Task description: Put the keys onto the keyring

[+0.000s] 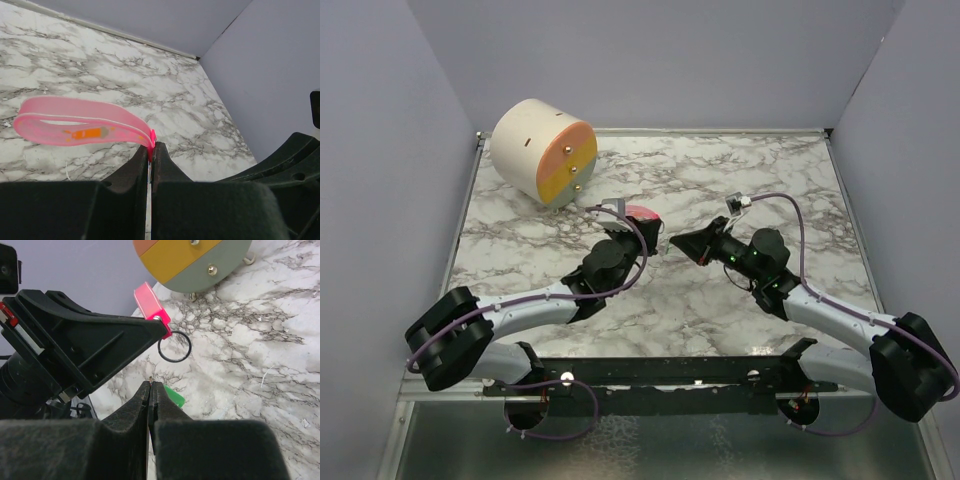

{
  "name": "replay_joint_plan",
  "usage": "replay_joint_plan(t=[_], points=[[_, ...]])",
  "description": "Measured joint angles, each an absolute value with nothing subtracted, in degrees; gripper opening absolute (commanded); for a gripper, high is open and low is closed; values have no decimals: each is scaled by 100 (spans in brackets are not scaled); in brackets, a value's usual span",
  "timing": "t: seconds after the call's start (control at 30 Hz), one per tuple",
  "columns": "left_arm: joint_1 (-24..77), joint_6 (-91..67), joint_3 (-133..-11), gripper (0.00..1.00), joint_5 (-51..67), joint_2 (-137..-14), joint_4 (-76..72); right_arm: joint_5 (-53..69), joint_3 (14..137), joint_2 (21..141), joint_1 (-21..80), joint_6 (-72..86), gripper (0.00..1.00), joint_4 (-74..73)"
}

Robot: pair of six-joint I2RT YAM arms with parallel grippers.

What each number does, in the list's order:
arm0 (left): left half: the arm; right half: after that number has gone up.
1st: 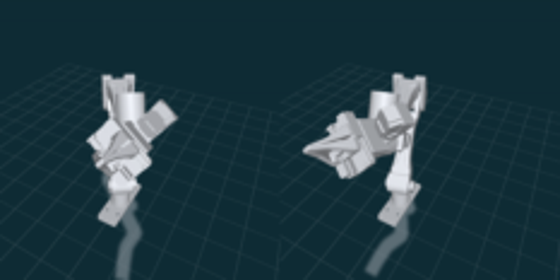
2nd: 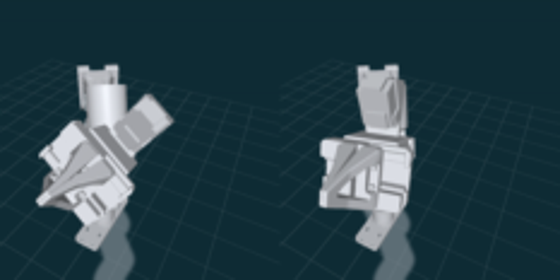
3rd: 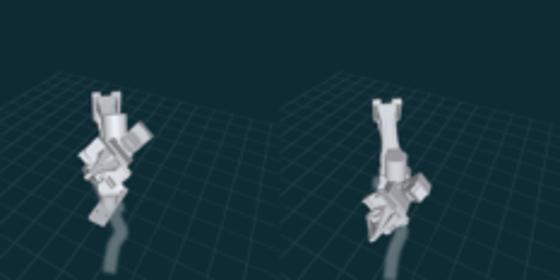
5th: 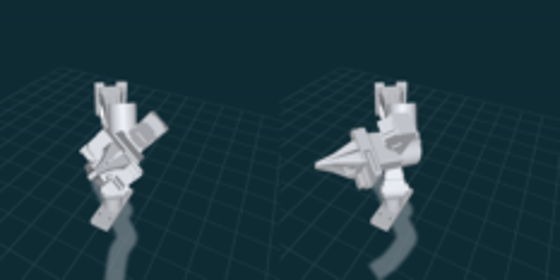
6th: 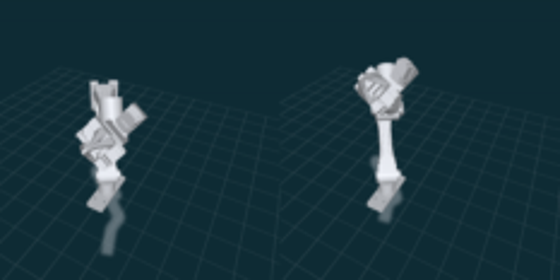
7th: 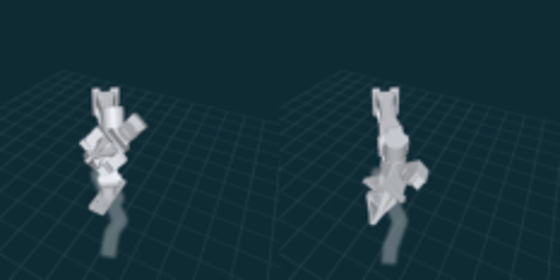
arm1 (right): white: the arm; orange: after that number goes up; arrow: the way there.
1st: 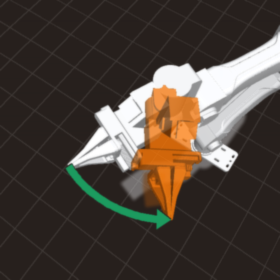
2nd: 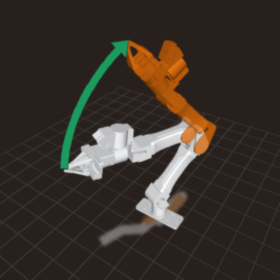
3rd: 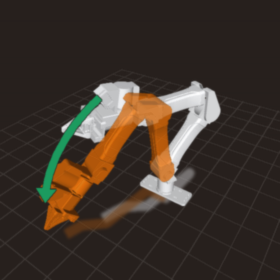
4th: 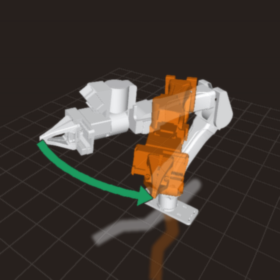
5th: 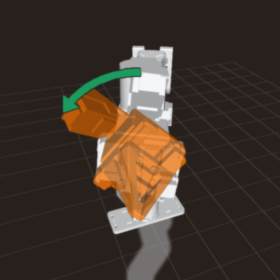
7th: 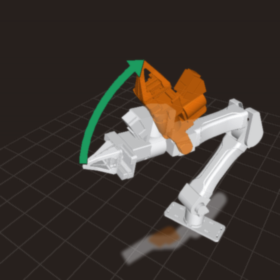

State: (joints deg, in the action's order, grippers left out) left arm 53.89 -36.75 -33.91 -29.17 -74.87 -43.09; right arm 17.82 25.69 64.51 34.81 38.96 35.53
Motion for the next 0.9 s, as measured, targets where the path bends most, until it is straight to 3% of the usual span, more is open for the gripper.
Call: replay_joint_plan(t=[0.9], points=[[5763, -3422, -3535, 0, -3275, -7795, -4591, 1605, 2519, 6643, 3520, 4480, 1, 3804]])
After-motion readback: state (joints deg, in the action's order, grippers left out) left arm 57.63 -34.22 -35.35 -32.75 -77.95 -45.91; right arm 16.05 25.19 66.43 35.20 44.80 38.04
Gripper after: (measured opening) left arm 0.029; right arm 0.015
